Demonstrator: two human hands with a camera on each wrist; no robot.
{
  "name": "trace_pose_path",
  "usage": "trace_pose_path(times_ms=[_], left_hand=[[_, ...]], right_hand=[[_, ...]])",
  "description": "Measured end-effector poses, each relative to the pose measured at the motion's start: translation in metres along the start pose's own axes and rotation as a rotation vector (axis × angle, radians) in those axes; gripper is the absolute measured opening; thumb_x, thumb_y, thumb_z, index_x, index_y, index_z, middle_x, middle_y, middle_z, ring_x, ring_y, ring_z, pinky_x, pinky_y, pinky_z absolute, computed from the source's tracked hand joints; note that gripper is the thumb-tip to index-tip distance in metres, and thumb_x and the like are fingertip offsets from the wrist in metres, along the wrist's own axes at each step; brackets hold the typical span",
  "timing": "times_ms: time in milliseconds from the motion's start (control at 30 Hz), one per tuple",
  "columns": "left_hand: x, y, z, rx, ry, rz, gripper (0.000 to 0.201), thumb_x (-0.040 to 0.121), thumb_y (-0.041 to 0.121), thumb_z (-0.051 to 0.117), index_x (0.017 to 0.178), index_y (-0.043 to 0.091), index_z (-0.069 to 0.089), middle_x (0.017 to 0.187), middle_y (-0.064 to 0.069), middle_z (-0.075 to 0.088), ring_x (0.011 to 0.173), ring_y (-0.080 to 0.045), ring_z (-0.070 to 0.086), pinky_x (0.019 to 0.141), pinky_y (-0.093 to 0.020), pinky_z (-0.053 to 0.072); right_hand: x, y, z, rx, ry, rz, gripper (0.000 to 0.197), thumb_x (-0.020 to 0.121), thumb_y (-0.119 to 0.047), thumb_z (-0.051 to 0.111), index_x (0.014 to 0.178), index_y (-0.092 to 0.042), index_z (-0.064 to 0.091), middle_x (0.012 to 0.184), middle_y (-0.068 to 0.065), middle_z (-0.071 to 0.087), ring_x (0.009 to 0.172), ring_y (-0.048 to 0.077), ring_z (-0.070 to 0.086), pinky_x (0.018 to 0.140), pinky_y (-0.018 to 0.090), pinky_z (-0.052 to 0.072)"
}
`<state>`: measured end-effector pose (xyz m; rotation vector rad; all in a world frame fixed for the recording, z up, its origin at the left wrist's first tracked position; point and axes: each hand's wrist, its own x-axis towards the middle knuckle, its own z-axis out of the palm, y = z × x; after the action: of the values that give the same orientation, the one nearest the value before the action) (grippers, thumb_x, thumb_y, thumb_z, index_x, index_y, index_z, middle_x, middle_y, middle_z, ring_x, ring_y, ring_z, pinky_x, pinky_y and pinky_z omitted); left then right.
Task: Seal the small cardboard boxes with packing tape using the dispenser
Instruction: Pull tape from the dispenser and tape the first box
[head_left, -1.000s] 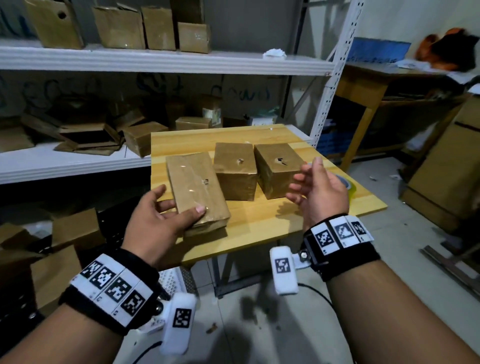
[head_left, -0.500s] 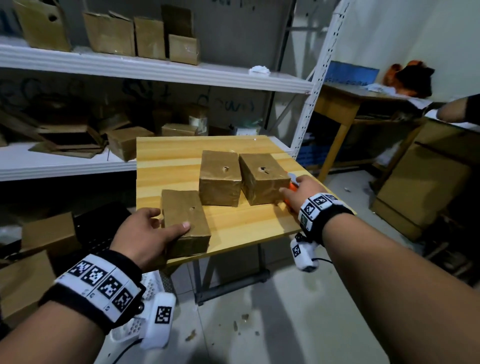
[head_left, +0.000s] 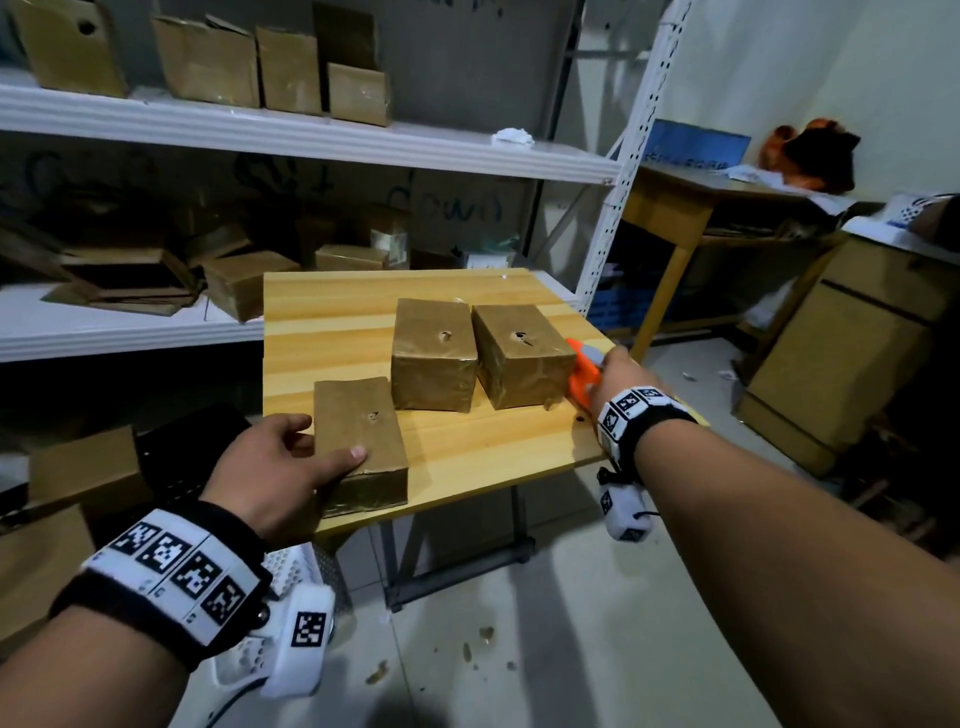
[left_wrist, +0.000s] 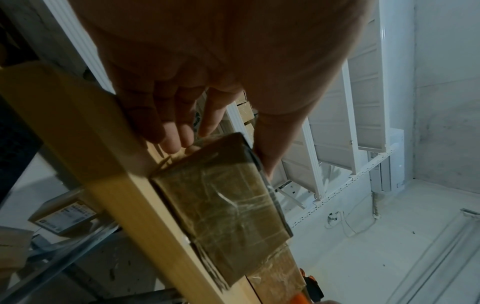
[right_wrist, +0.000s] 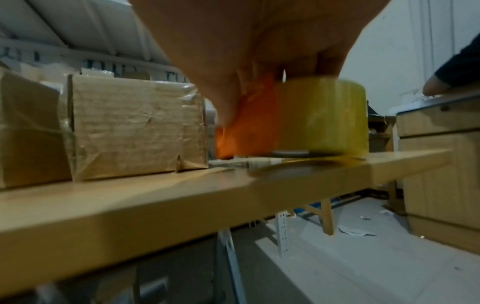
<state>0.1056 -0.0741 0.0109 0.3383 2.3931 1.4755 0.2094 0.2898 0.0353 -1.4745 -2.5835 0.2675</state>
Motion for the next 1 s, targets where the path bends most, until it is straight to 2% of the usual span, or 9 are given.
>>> trace_pose_path(times_ms=[133,367,433,500,567,633,733,800,1000], left_hand=[[0.000,0.001,0.001,-0.079,-0.028,-0.029,0.094,0.077,0.031,0.091,0.155,0.011,0.043,0.128,-0.008,0.064,0.109,-0.027,0.065,0.084,-0.039,0.056],[-0.003,0.008,-0.006,-0.201,-0.059,-0.036,0.098,0.068,0.040,0.091,0.153,0.016,0.048,0.134,-0.010,0.062,0.119,-0.031,0.063,0.103,-0.053,0.053],[-0.007,0.014,-0.009,-0.234,0.026,0.038,0.082,0.077,0.045,0.086,0.149,0.019,0.054,0.132,-0.005,0.063,0.117,-0.026,0.062,0.098,-0.046,0.053],[-0.012,0.023,-0.013,-0.309,0.071,0.111,0.057,0.090,0.042,0.077,0.140,0.018,0.062,0.124,-0.004,0.067,0.104,-0.019,0.066,0.079,-0.034,0.052],[-0.017,0.035,-0.013,-0.508,0.004,0.105,0.041,0.095,0.042,0.071,0.124,0.014,0.069,0.117,-0.012,0.073,0.084,-0.018,0.069,0.063,-0.030,0.050],[-0.021,0.046,-0.012,-0.709,-0.125,0.039,0.050,0.093,0.050,0.068,0.121,0.008,0.068,0.113,-0.016,0.076,0.072,-0.020,0.069,0.052,-0.029,0.053],[-0.024,0.052,-0.009,-0.764,-0.284,-0.042,0.072,0.084,0.065,0.060,0.125,0.006,0.065,0.108,-0.015,0.079,0.074,-0.022,0.072,0.053,-0.029,0.057],[-0.026,0.054,-0.005,-0.755,-0.324,-0.044,0.070,0.090,0.067,0.055,0.124,0.007,0.066,0.108,-0.013,0.080,0.077,-0.022,0.073,0.058,-0.031,0.056],[-0.021,0.050,-0.009,-0.836,-0.248,-0.027,0.040,0.099,0.045,0.065,0.119,0.011,0.072,0.087,-0.007,0.075,0.071,-0.018,0.067,0.057,-0.029,0.045]], right_hand=[[-0.005,0.013,-0.013,0.392,0.263,0.112,0.031,0.105,-0.032,0.051,0.129,-0.013,0.053,0.122,0.020,0.070,0.113,0.045,0.066,0.097,0.051,0.054],[-0.039,0.013,-0.057,0.766,0.368,0.019,0.043,0.095,-0.056,0.063,0.098,-0.014,0.069,0.089,0.006,0.069,0.086,0.031,0.065,0.071,0.032,0.041],[-0.054,0.002,-0.065,0.821,0.309,-0.097,0.054,0.091,-0.065,0.069,0.085,-0.011,0.069,0.075,0.002,0.067,0.070,0.017,0.064,0.060,0.028,0.042],[-0.068,-0.012,-0.069,0.860,0.193,-0.236,0.050,0.089,-0.061,0.074,0.079,-0.012,0.067,0.062,-0.005,0.063,0.053,0.001,0.060,0.050,0.017,0.043],[-0.082,-0.026,-0.073,0.879,0.079,-0.376,0.043,0.087,-0.057,0.078,0.074,-0.017,0.066,0.057,-0.008,0.065,0.050,0.000,0.062,0.052,0.016,0.047],[-0.091,-0.040,-0.076,0.866,-0.002,-0.478,0.039,0.085,-0.055,0.081,0.071,-0.021,0.066,0.062,-0.008,0.070,0.057,0.007,0.068,0.058,0.022,0.052],[-0.109,-0.065,-0.079,0.850,-0.139,-0.589,0.038,0.080,-0.057,0.084,0.078,-0.023,0.069,0.079,0.000,0.078,0.072,0.017,0.076,0.067,0.031,0.061],[-0.118,-0.077,-0.080,0.808,-0.221,-0.637,0.039,0.077,-0.061,0.084,0.081,-0.024,0.071,0.089,0.004,0.080,0.079,0.024,0.079,0.072,0.039,0.065],[-0.135,-0.097,-0.071,0.784,-0.400,-0.703,0.027,0.086,-0.037,0.084,0.091,-0.016,0.068,0.070,-0.003,0.076,0.062,0.008,0.073,0.057,0.020,0.056]])
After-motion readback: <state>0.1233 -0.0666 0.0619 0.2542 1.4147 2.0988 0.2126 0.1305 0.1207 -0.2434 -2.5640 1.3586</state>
